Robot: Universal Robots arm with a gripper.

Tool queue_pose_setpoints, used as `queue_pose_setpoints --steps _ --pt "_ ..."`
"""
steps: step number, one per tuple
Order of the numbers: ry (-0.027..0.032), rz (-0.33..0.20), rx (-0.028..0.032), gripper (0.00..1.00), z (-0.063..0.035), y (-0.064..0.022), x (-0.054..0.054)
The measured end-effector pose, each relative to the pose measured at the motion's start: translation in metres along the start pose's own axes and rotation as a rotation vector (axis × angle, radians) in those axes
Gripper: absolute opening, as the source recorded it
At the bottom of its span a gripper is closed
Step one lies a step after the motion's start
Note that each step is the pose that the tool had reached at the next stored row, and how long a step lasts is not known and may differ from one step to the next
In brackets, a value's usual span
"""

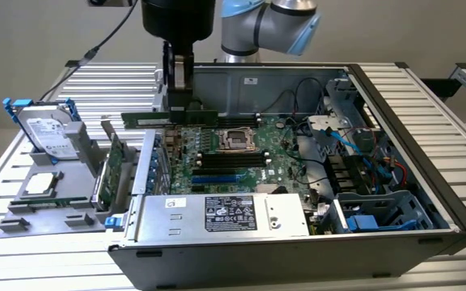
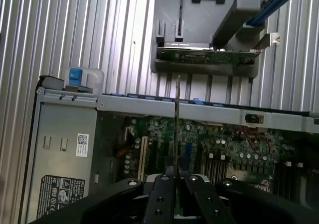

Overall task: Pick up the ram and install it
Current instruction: 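Pick up the ram and move it above insertion slot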

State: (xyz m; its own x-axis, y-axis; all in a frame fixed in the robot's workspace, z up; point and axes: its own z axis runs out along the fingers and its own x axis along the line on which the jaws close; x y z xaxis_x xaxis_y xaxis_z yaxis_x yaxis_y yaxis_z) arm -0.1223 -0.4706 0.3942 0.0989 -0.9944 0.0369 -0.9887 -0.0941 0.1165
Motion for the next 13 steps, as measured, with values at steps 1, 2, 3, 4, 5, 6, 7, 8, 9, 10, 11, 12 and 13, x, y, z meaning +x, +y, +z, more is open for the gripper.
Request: queue_pose_setpoints --steps 1,2,3,4,5,6,7,8,9,10,11,12,13 --pt "0.0001 0.000 -0.0001 0.14 -0.0003 -0.0020 -0.003" --pt "0.0001 0.000 -0.0001 0.14 -0.0006 -0.0041 -0.007" --pt "0.0000 0.000 0.0000 0.14 -0.0008 -0.0063 -0.010" --pt "0.0000 0.000 0.0000 0.14 -0.0011 -0.0083 -0.013" --pt "0.0001 0.000 0.0000 0.14 -0.0014 -0.0105 -0.017" --pt "0.0000 0.000 0.0000 0.14 -0.0016 -0.0127 -0.020" --pt "0.0000 0.000 0.0000 0.14 -0.0019 -0.0148 -0.023" --pt "0.0001 0.000 0.0000 0.14 -0.0022 -0.0172 -0.027" --pt "0.0001 0.000 0.0000 0.14 -0.0025 -0.0197 -0.030" --pt "0.0000 0.000 0.0000 0.14 -0.0028 -0.0225 -0.032" --pt "0.0001 0.000 0.0000 0.14 -0.0032 -0.0258 -0.035" --pt "0.0001 0.000 -0.0001 0.14 -0.0036 -0.0297 -0.036" --pt "0.0002 0.000 -0.0001 0.14 -0.0040 -0.0340 -0.037"
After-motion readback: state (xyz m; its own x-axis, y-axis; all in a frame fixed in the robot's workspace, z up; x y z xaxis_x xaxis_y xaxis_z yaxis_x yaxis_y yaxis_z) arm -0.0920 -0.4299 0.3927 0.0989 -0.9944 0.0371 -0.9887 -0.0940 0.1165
